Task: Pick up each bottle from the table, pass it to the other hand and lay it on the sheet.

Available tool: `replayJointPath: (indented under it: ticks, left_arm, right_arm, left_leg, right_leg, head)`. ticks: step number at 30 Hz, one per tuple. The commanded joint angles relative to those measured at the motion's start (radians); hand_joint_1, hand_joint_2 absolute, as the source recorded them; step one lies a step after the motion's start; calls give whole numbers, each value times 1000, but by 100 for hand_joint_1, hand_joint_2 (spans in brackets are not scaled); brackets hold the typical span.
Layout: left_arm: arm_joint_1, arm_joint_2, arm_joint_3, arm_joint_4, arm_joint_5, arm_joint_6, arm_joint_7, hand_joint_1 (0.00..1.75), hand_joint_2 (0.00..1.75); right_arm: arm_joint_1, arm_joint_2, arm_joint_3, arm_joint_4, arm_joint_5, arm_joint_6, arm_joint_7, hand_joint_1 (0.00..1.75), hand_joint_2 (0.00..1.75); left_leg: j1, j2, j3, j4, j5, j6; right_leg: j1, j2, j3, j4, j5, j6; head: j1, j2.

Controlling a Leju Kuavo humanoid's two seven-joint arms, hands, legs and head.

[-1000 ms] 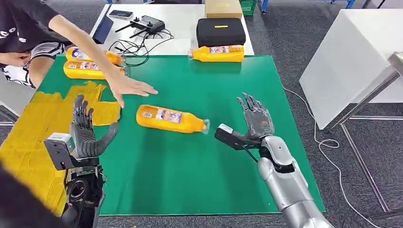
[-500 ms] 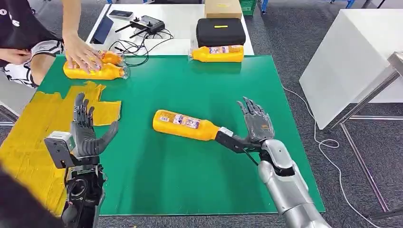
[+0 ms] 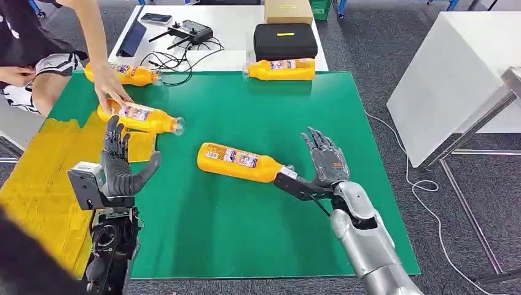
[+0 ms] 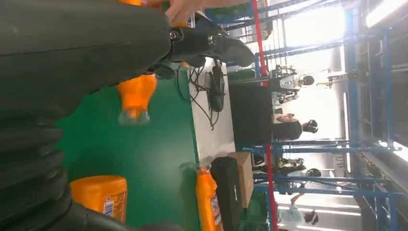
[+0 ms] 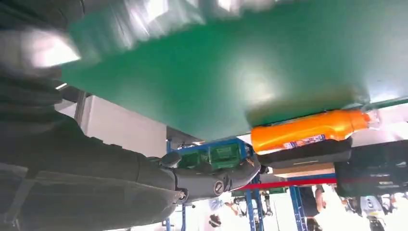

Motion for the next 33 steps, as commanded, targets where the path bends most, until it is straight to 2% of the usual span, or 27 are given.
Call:
replayJointPath:
  ticks: [1,12,21,33]
  left_arm:
    - [-60,0,-19,92,2,-9,4,0,175]
    - [-82,-2,-28,119,-1,-14,1,0,175]
    - [-67,-1,-20,77,3,1,5,0,175]
    - [-49,0,-16,55,-1,-2,20,0,175]
  right_arm:
    - [-44,22,35,64,-12,19,-17,0,175]
    - [-62,34,50,100,-24,19,-34,0,175]
    - [-123,73,98,164,-33,18,-44,0,175]
    - [-120,72,116,167,-41,13,-31,0,175]
  left_leg:
    - [0,1,4,-1,-1,0]
    - [0,1,4,-1,-1,0]
    - [0,2,3,-1,-1,-1]
    - [0,2,4,-1,-1,-1]
  right_leg:
    - [0,-1,3,-1,-1,0]
    - [0,-1,3,-1,-1,0]
    - [0,1,3,0,-1,0]
    - [0,1,4,0,-1,0]
  head:
    - [0,0]
    - [0,0]
    - [0,0]
    - [0,0]
